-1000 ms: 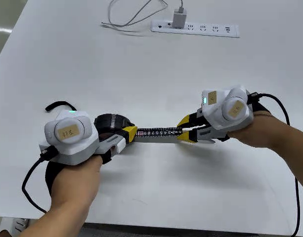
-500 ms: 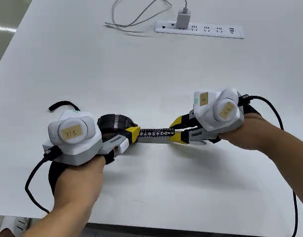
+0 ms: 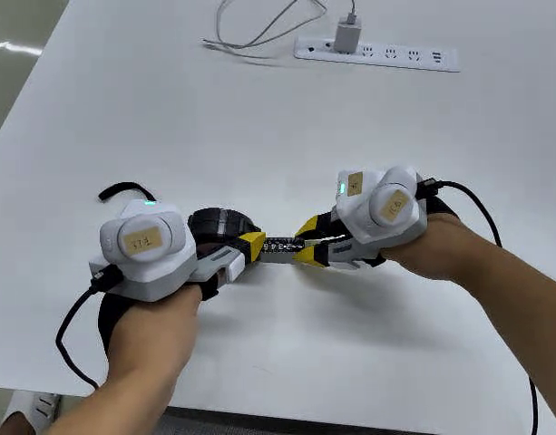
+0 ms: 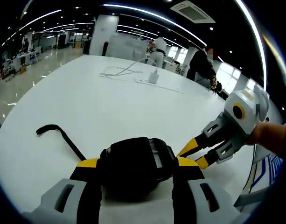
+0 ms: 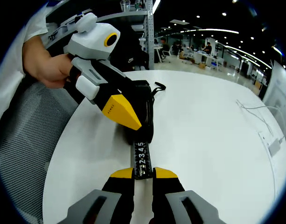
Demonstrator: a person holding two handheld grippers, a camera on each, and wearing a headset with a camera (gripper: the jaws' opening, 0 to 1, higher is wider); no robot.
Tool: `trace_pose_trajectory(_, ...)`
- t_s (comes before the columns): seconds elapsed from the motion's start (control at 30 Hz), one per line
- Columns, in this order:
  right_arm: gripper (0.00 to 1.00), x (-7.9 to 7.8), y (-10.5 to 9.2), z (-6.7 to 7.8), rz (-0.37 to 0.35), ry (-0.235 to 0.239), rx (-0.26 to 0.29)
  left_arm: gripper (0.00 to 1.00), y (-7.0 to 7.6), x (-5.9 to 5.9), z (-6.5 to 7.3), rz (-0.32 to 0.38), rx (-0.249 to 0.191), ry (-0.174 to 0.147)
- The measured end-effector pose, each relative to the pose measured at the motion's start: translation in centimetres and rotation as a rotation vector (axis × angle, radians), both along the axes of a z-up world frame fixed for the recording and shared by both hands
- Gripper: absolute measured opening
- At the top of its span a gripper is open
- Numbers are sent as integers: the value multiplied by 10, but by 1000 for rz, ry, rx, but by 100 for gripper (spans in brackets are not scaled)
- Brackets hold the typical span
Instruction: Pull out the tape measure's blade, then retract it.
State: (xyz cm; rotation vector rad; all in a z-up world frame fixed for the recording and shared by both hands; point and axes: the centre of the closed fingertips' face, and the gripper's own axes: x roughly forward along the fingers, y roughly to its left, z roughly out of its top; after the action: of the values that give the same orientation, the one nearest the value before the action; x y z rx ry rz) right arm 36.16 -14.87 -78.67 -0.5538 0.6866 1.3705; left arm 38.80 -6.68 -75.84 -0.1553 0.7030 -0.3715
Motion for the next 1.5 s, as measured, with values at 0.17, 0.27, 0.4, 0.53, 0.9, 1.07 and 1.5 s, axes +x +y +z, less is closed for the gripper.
trace_pose_trajectory(0.17, 10, 1, 12, -1, -6, 4, 8, 57, 0, 0, 0, 1, -1, 0)
trace_pose_trajectory(0.27, 10, 1, 17, -1, -3, 4, 9, 57, 0, 0, 0, 1, 0, -1)
trace_pose_trajectory(0.4, 10, 1, 24, -1, -2, 7, 14, 57, 0, -1, 1, 1, 0, -1)
trace_pose_trajectory(0.53, 10, 1, 29, -2, -2, 9, 15, 57, 0, -1, 1, 2, 1, -1)
trace_pose_trajectory(0.9, 10, 2, 38, -2, 4, 12, 21, 57, 0, 0, 0, -2, 6, -4)
trace_pose_trajectory(1.07, 11, 2, 38, -4, 3, 10, 21, 57, -1, 0, -1, 1, 8, -4)
trace_pose_trajectory(1.5, 12, 1, 38, -6, -7, 10, 5, 60, -2, 0, -2, -3, 29, -5)
